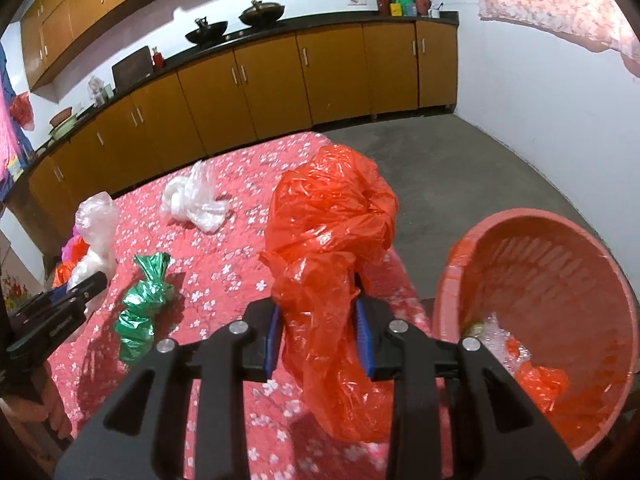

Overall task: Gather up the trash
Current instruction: 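Carry both bags over the orange basket and open both tools to drop them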

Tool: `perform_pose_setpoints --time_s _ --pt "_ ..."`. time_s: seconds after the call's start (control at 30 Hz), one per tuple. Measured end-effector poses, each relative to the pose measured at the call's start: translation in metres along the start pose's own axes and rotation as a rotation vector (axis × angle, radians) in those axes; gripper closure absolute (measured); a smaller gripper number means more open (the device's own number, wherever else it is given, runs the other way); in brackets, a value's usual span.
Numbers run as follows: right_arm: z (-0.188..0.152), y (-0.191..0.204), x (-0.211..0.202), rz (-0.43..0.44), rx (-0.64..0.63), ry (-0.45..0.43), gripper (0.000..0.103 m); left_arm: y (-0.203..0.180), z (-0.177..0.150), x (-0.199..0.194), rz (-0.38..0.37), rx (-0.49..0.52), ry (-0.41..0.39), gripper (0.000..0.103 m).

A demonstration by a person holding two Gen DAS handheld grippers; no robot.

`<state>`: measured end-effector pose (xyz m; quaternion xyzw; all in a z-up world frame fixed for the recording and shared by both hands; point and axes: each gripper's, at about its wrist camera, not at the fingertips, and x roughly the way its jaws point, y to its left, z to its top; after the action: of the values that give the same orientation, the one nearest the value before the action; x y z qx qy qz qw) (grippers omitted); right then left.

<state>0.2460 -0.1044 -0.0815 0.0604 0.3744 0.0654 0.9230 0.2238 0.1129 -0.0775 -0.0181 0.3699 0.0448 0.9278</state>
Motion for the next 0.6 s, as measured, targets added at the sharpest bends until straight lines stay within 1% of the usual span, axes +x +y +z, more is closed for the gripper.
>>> perform_pose_setpoints --time_s 0.27,0.47,0.6 --pt "0.0 -0.021 -0.045 -0.019 0.02 -0.06 0.072 -0.032 0.013 -0.05 -0.076 0.045 -0.08 0.067" --pt "-0.004 -0.042 -0.079 -0.048 0.038 -0.1 0.072 -0.063 0.014 -0.081 -0.145 0.091 -0.124 0.067" --pt "-0.007 -0.057 -0.098 -0.067 0.059 -0.121 0.072 -0.081 0.013 -0.095 -0.192 0.119 -0.143 0.067"
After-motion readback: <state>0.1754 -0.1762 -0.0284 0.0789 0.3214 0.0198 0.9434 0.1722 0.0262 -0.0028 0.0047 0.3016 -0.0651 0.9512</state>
